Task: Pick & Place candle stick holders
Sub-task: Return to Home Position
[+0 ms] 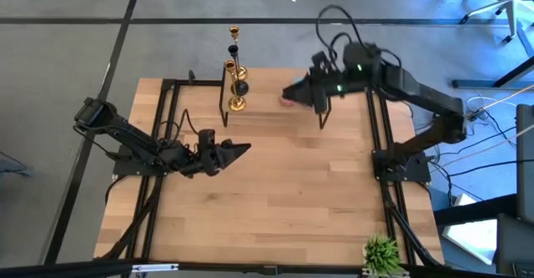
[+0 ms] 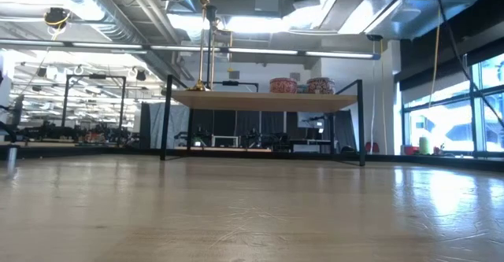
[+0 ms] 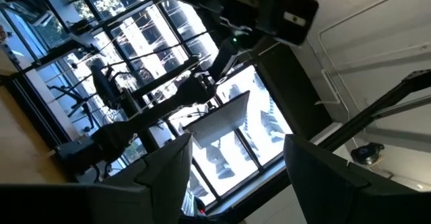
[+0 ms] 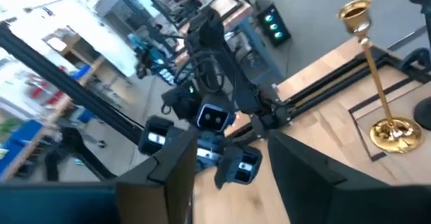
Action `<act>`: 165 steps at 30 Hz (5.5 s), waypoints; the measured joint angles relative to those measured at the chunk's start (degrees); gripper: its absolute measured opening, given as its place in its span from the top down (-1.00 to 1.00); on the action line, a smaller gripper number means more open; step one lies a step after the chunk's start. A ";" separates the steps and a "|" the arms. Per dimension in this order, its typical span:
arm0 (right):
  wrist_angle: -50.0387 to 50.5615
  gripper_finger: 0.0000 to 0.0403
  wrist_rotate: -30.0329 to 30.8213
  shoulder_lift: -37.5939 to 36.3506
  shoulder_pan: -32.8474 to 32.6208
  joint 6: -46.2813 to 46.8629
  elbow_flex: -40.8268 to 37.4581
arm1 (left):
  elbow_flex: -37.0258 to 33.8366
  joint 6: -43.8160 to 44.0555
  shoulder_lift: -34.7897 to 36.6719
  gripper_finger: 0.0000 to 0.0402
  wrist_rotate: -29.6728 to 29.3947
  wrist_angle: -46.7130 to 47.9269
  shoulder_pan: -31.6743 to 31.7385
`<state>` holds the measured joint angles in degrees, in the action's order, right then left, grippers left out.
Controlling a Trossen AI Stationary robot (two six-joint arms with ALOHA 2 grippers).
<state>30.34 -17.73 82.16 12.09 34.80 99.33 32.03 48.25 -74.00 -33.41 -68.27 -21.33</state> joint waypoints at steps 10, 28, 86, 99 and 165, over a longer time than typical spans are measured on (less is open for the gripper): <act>8.54 0.53 28.04 -1.66 -22.09 -1.17 -0.11 | 0.00 -0.87 0.00 -0.14 -3.07 -0.11 -0.50; 18.30 0.99 57.02 -1.82 -45.45 7.94 -9.60 | 0.00 -5.49 0.00 -0.14 -7.59 0.04 1.47; -41.61 1.00 16.58 -42.79 -13.36 -16.60 -68.72 | 0.00 3.69 -0.04 -0.14 -7.27 6.43 3.44; -40.85 1.00 28.42 -51.75 -23.53 -14.26 -79.09 | 0.00 4.71 -0.04 -0.14 -8.03 7.91 4.57; -33.13 1.00 34.18 -71.31 -16.87 -18.77 -98.71 | 0.02 -34.13 6.68 0.99 24.30 15.07 13.99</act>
<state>-2.79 16.45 10.85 -4.78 16.03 0.62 32.05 14.12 -67.31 -9.11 -53.20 -7.34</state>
